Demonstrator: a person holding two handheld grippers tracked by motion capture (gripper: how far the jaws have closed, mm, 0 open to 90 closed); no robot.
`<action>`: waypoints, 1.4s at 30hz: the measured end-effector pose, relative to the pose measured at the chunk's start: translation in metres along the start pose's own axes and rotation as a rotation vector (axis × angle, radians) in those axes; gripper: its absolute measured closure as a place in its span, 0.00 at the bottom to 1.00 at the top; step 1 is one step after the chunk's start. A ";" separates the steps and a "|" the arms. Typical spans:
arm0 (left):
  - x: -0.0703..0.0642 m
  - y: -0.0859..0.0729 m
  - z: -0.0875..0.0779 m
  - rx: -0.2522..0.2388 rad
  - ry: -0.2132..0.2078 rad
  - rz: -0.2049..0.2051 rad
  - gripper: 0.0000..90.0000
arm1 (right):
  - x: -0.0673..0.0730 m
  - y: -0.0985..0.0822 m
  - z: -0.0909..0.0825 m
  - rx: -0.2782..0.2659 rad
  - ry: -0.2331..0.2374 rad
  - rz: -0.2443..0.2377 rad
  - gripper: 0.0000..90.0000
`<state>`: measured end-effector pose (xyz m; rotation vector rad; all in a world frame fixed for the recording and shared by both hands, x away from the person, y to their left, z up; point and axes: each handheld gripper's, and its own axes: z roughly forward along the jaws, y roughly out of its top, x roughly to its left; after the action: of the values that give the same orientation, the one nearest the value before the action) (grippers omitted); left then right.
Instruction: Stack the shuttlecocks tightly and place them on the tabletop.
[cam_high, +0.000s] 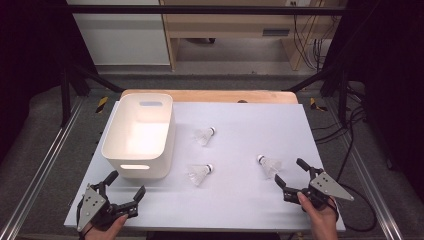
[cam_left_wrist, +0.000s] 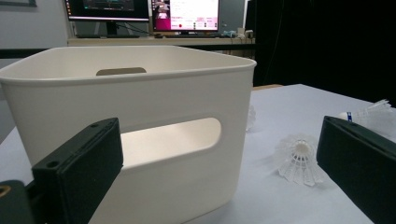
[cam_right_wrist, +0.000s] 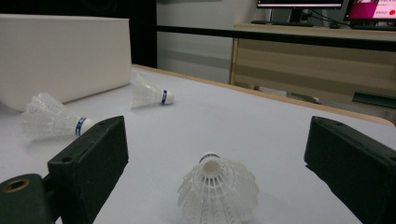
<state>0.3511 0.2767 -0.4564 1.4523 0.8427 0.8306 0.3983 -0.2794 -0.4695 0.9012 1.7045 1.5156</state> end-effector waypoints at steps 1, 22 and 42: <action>-0.002 0.000 0.000 0.006 -0.003 0.005 0.01 | 0.001 -0.002 -0.001 0.011 0.002 -0.004 0.07; -0.017 0.000 0.008 0.061 -0.033 0.001 0.01 | 0.001 0.000 -0.007 0.026 -0.049 -0.021 0.06; -0.082 0.043 0.048 0.125 -0.237 -0.016 0.02 | 0.001 0.002 -0.011 0.034 -0.056 -0.024 0.05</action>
<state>0.3550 0.1800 -0.4173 1.6152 0.7353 0.5878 0.3889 -0.2841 -0.4668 0.9284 1.6999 1.4368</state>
